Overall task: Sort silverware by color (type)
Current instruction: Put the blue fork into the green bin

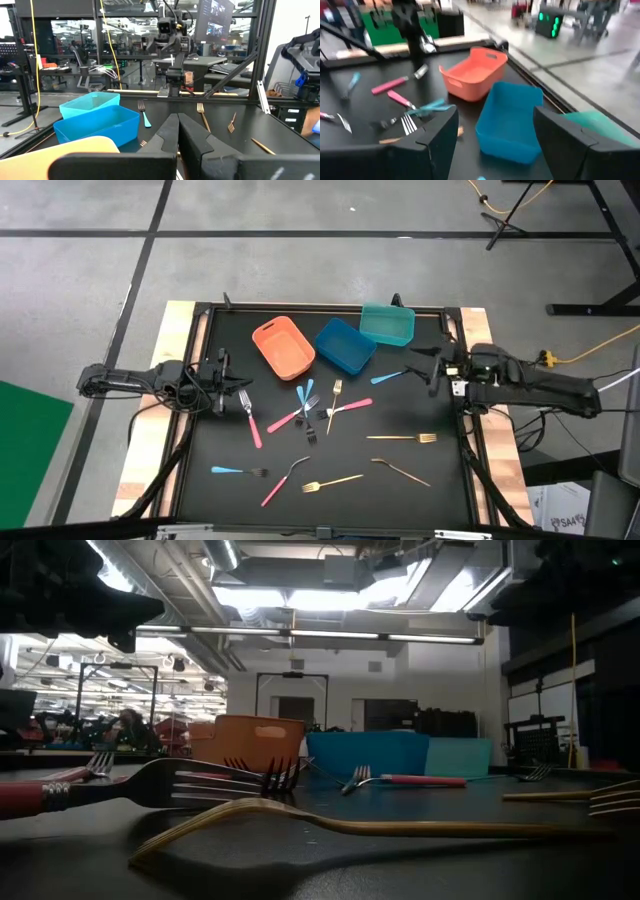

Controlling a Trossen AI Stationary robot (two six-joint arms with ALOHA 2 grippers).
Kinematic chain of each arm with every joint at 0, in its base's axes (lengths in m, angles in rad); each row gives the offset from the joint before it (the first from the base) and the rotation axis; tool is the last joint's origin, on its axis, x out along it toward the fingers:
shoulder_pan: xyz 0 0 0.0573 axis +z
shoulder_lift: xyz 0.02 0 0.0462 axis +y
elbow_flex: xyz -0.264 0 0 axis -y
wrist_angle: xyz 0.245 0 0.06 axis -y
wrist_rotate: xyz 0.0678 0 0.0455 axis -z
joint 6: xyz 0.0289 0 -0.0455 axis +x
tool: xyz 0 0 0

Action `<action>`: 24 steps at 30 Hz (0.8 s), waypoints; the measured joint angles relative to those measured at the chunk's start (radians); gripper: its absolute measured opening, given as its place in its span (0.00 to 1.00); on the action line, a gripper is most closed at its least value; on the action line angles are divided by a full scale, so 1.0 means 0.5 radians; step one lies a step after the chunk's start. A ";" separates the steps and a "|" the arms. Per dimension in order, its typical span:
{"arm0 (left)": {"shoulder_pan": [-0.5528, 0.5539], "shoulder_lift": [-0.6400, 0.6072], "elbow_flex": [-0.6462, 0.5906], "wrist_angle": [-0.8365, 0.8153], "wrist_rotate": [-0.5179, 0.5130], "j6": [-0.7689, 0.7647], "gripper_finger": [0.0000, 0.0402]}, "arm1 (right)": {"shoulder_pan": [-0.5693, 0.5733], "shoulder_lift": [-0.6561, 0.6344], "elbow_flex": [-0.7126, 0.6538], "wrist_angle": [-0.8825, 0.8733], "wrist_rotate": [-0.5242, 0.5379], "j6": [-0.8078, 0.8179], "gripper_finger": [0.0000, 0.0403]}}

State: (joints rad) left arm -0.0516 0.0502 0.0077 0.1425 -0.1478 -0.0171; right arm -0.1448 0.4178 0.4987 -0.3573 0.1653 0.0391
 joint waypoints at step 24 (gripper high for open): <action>0.000 0.000 0.000 0.000 0.000 0.003 0.00 | -0.057 1.416 0.817 -0.973 0.017 -0.567 0.62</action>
State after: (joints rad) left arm -0.0515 0.0502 0.0078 0.1425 -0.1478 -0.0158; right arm -0.1734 1.1260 0.9073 -0.8436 0.1737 -0.2443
